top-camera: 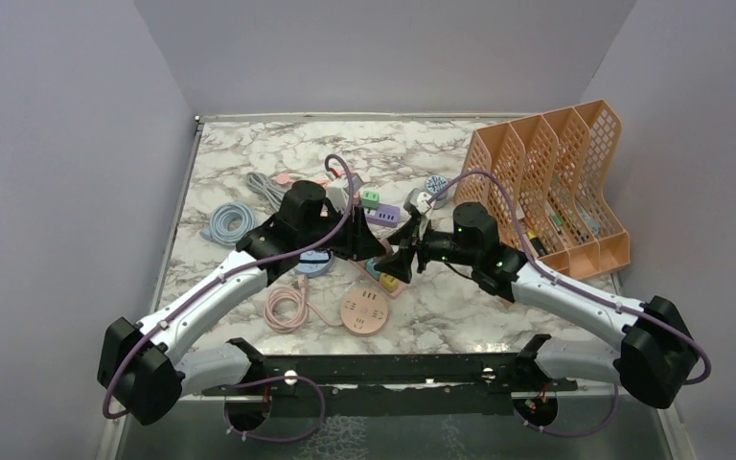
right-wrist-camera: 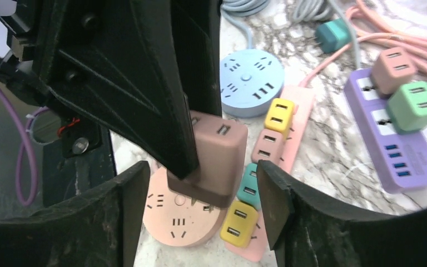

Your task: Insert the plug

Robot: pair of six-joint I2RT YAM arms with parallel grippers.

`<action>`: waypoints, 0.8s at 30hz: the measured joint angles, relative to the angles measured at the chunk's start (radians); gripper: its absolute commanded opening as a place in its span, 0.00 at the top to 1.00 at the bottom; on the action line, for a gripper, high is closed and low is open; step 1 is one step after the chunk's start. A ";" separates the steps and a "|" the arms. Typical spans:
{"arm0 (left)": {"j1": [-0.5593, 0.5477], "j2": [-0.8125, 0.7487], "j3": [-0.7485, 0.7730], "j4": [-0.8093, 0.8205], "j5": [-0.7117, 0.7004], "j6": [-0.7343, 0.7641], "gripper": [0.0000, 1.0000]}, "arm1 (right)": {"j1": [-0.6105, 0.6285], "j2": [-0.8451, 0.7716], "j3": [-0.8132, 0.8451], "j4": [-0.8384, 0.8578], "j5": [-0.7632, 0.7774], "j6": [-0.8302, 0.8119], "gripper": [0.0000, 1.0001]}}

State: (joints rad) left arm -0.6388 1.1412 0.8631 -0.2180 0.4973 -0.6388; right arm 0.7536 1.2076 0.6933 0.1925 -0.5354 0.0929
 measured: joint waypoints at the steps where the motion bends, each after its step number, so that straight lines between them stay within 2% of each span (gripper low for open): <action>1: 0.000 0.000 0.018 -0.008 -0.006 0.053 1.00 | 0.000 -0.018 0.000 -0.011 0.025 0.014 0.24; 8: 0.000 -0.001 0.096 -0.046 -0.066 0.417 1.00 | 0.000 -0.170 -0.005 -0.056 0.196 0.146 0.24; 15: 0.019 -0.007 0.021 -0.027 -0.113 0.837 1.00 | 0.000 -0.240 -0.060 -0.104 0.293 0.298 0.27; 19: 0.117 0.031 0.027 -0.066 -0.050 1.026 1.00 | 0.000 -0.240 -0.065 -0.149 0.314 0.338 0.28; 24: 0.264 0.050 0.025 -0.124 0.111 1.248 1.00 | 0.000 -0.246 -0.070 -0.177 0.314 0.372 0.29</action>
State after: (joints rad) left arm -0.3752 1.1912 0.8879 -0.3424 0.6086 0.6090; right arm 0.7536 0.9619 0.6231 0.0158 -0.2214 0.4648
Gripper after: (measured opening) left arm 0.344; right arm 0.716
